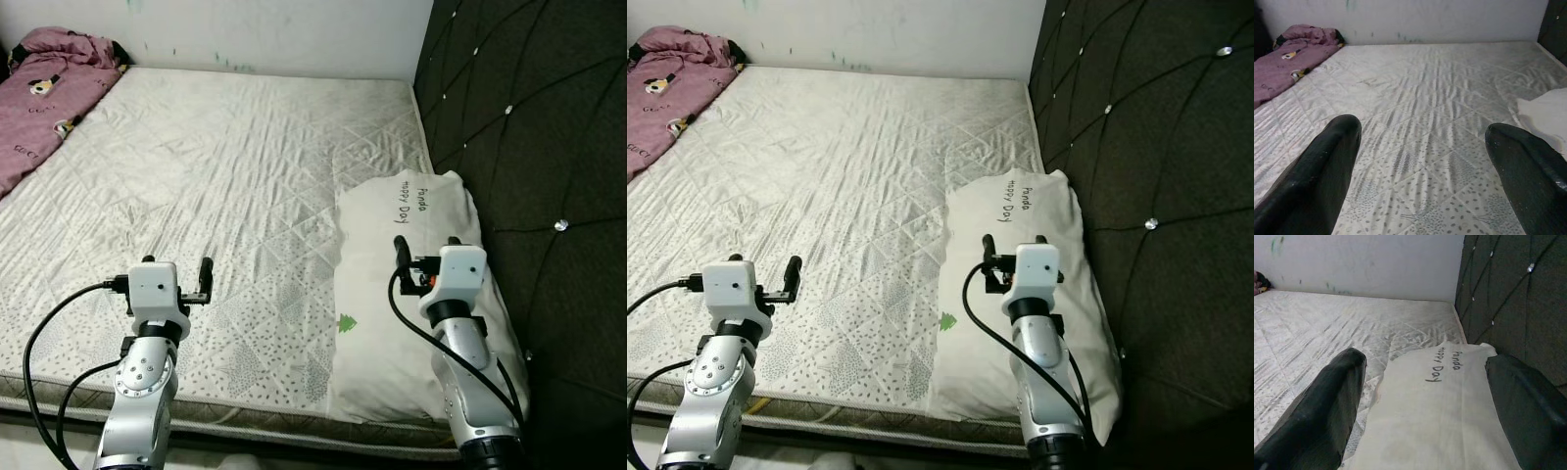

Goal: Clean up the room

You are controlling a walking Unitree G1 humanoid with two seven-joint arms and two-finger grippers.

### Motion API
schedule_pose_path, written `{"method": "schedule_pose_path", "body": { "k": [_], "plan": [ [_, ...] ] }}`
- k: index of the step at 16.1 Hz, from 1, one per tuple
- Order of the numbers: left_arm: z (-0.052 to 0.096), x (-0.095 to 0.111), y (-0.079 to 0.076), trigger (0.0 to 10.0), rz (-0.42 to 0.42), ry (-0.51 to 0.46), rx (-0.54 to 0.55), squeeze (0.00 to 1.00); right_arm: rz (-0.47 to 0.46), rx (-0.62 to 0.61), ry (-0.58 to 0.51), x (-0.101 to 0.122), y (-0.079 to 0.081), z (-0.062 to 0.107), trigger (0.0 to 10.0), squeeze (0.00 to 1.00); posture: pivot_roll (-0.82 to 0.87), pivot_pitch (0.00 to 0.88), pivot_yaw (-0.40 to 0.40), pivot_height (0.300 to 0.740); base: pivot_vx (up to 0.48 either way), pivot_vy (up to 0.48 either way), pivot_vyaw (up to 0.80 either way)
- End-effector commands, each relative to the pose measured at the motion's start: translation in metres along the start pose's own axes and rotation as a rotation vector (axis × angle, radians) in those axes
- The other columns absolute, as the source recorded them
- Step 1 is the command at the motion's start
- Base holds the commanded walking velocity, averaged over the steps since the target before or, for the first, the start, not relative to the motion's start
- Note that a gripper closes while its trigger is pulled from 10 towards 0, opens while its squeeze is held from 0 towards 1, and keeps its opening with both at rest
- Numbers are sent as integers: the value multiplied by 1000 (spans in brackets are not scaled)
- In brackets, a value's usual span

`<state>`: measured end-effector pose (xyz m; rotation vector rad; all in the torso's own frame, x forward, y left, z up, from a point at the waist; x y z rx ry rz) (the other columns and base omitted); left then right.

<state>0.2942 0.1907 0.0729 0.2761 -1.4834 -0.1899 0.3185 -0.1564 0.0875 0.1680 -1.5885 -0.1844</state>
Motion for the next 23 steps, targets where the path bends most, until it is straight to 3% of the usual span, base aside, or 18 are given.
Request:
{"method": "schedule_pose_path", "body": {
  "k": [1,5,12,16,23],
  "plan": [
    [0,-8,-2,10000,21,27,-13,0,-13,-18,36,-8,-5,0,10000,0,44,0,17,740,0,0,0],
    [-10,-20,-1,10000,94,75,-8,0,-50,-45,76,-17,-9,-7,10000,0,46,0,19,740,0,0,0],
    [-12,-22,-4,10000,107,85,-36,0,-56,-43,91,-22,-8,-8,10000,0,43,0,21,740,0,0,-173],
    [-13,-22,-4,10000,106,86,-36,0,-56,-42,93,-22,-9,-9,10000,0,42,0,14,740,0,284,-677],
    [-14,-21,-3,10000,97,86,-22,0,-51,-48,100,-23,-10,-11,10000,0,41,0,12,740,0,311,0]
  ]
}}
Point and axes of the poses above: a point about 5 cm out from each wrist's last joint towards the gripper, its own z axis pointing back from the gripper into the wrist, its own x axis along the axis of the wrist's last joint, y = z × x, the point moved 4 cm from there along -z, pointing out of the wrist towards the gripper, and after that the axes turned 14 degrees about -z, right-handed, at the moved point
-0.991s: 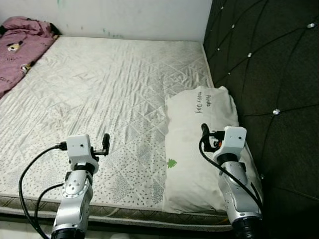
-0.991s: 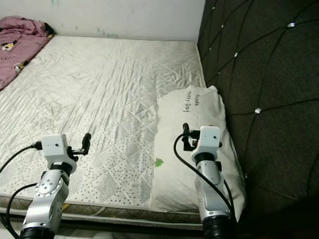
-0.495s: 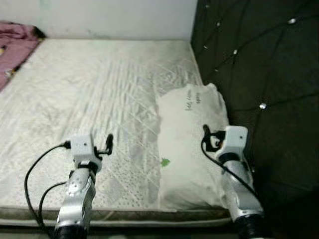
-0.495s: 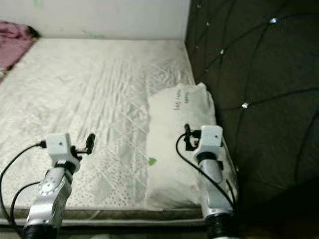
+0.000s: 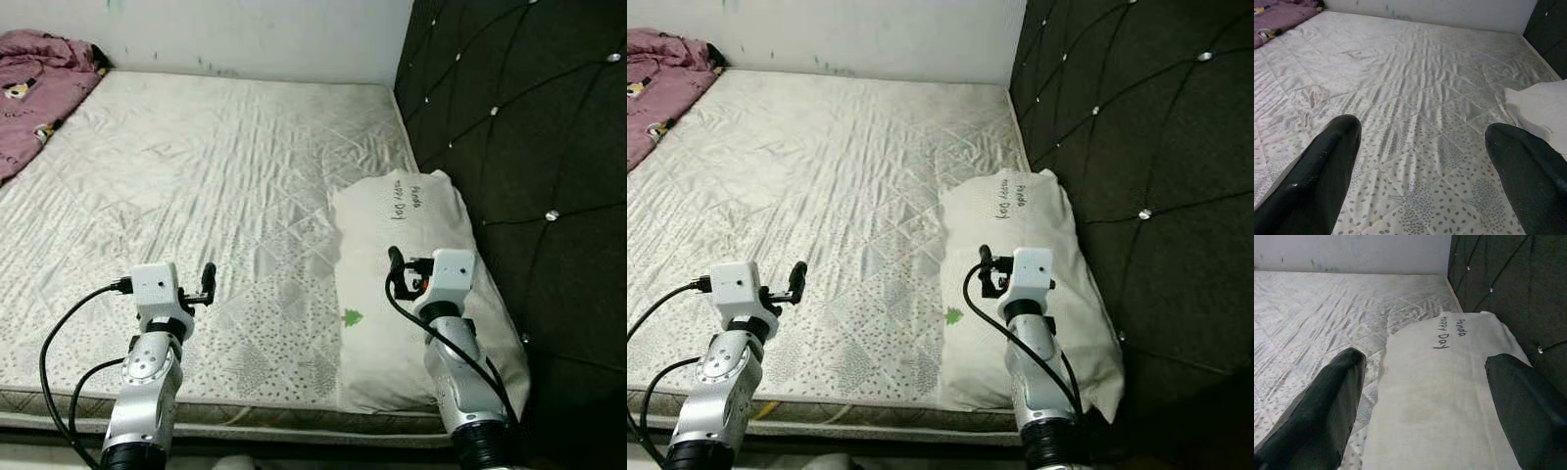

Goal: Clean up the room

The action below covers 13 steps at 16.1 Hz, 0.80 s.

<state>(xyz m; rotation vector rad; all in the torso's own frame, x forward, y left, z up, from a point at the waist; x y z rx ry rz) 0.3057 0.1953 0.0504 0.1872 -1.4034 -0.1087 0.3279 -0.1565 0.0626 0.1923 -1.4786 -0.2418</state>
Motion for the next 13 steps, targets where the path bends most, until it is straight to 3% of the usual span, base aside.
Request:
{"method": "schedule_pose_path", "body": {
  "k": [1,13],
  "plan": [
    [-1,1,0,10000,-7,-2,-1,0,3,-14,-3,2,-4,-2,10000,0,41,0,12,740,0,311,0],
    [-2,1,0,10000,-9,0,1,0,9,-21,0,3,-5,-4,10000,0,39,0,13,740,0,396,0]
  ]
}}
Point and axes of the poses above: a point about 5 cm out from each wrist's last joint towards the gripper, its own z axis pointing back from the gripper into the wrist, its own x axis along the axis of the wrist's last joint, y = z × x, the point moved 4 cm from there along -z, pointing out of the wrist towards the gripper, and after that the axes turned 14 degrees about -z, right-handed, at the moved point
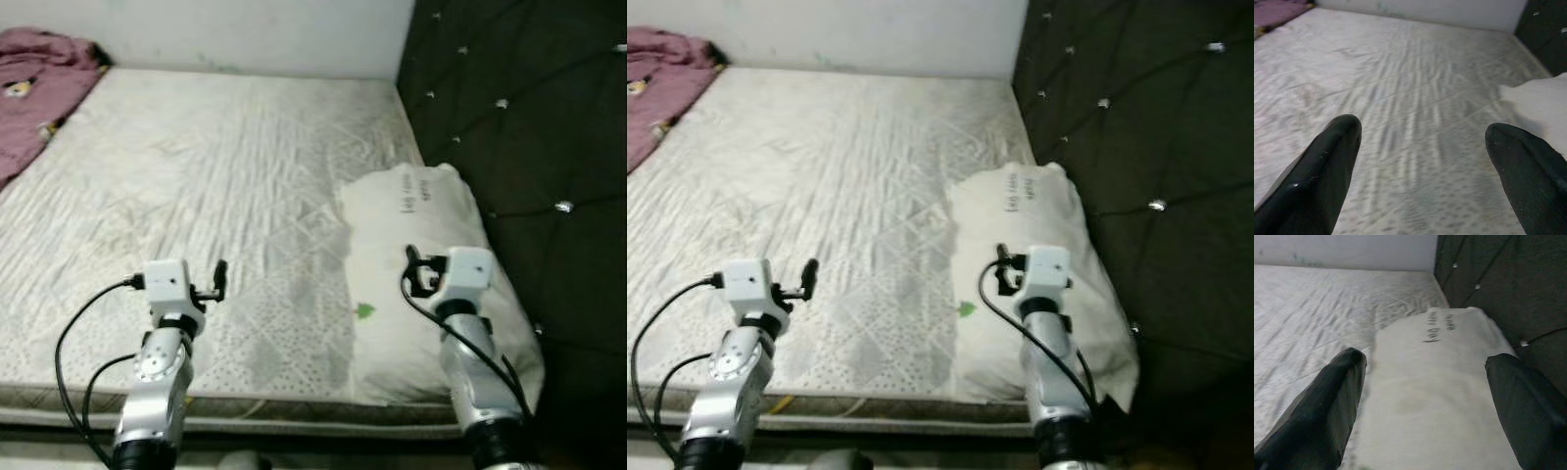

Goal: Clean up the room

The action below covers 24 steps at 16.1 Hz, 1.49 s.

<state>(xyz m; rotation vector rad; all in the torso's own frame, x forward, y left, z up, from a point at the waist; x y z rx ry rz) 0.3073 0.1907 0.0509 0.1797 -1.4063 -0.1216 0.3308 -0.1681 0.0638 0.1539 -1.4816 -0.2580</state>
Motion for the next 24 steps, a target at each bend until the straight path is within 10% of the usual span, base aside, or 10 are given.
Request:
{"method": "schedule_pose_path", "body": {
  "k": [1,24],
  "plan": [
    [-1,0,4,10000,-5,4,13,0,-4,14,8,-2,6,0,10000,0,39,0,13,740,0,442,0],
    [-2,0,4,10000,-12,9,14,0,7,13,28,-5,6,-1,10000,0,38,0,12,740,0,451,-104]
  ]
}}
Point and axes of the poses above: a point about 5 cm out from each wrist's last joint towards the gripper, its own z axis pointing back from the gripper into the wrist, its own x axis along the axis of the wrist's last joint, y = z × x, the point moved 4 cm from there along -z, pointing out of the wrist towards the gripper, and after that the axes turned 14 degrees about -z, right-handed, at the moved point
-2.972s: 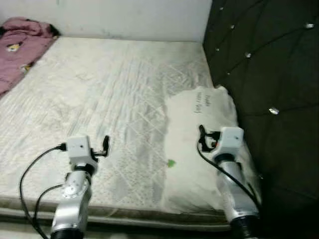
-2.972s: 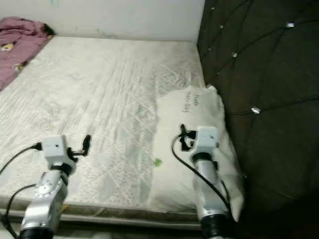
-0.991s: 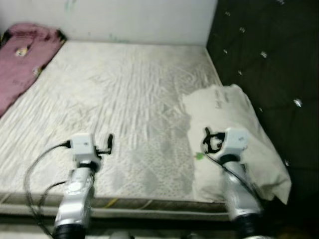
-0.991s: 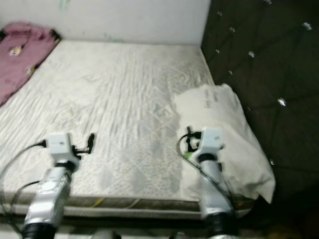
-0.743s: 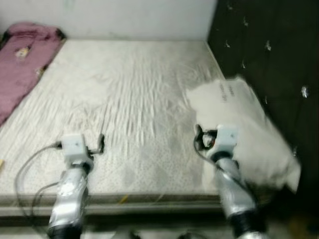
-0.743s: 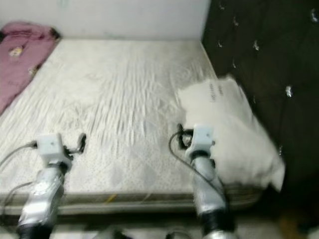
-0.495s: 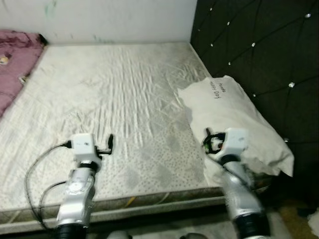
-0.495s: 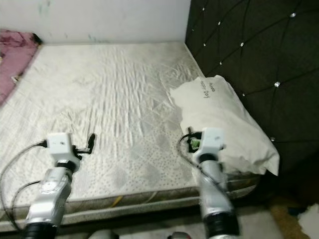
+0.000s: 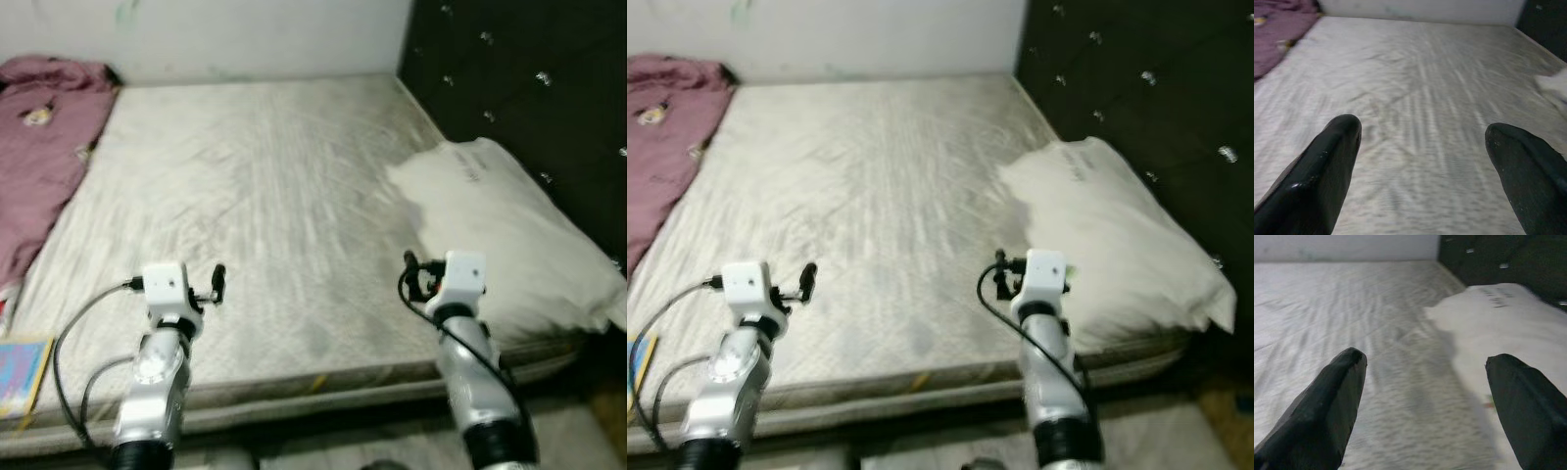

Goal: Clean up the room

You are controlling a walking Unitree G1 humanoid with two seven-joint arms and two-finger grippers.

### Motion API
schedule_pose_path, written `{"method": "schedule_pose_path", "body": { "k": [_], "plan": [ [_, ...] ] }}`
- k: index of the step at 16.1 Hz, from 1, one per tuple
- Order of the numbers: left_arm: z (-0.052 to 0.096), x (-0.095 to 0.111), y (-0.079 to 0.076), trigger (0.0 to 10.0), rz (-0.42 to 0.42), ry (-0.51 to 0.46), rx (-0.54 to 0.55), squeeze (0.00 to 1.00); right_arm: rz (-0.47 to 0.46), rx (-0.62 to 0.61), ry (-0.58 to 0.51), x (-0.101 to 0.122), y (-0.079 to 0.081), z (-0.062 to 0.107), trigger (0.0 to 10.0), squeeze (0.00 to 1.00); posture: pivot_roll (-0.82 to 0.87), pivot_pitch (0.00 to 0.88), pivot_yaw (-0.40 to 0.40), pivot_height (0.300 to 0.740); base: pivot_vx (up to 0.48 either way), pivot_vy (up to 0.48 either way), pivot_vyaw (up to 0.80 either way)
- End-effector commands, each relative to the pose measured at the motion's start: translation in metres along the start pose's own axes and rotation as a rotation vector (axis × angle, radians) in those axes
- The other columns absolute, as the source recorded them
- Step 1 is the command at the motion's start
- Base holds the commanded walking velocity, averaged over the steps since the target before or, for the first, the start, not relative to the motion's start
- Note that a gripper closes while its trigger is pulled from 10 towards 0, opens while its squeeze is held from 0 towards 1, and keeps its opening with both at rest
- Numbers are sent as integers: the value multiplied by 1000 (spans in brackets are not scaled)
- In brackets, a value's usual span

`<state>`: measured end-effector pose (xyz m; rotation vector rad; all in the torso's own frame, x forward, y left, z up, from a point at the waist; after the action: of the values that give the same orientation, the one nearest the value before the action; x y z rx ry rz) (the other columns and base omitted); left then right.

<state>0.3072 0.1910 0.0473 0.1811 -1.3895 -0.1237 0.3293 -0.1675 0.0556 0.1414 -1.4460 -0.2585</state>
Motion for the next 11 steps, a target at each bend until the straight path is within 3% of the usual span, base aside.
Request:
{"method": "schedule_pose_path", "body": {
  "k": [1,11],
  "plan": [
    [-1,3,4,10000,-9,-7,15,0,1,27,-4,3,8,-2,10000,0,38,0,13,740,0,461,0],
    [-2,3,4,10000,-14,-5,17,0,11,31,4,2,9,-3,10000,0,40,0,11,740,0,467,0]
  ]
}}
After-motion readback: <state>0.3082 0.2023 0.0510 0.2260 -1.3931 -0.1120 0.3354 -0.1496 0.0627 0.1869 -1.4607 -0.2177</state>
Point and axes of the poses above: a point about 5 cm out from each wrist's last joint towards the gripper, its own z axis pointing back from the gripper into the wrist, its own x axis along the axis of the wrist's last joint, y = z × x, the point moved 4 cm from there along -z, pointing out of the wrist towards the gripper, and after that the axes turned 14 degrees about -z, right-handed, at the moved point
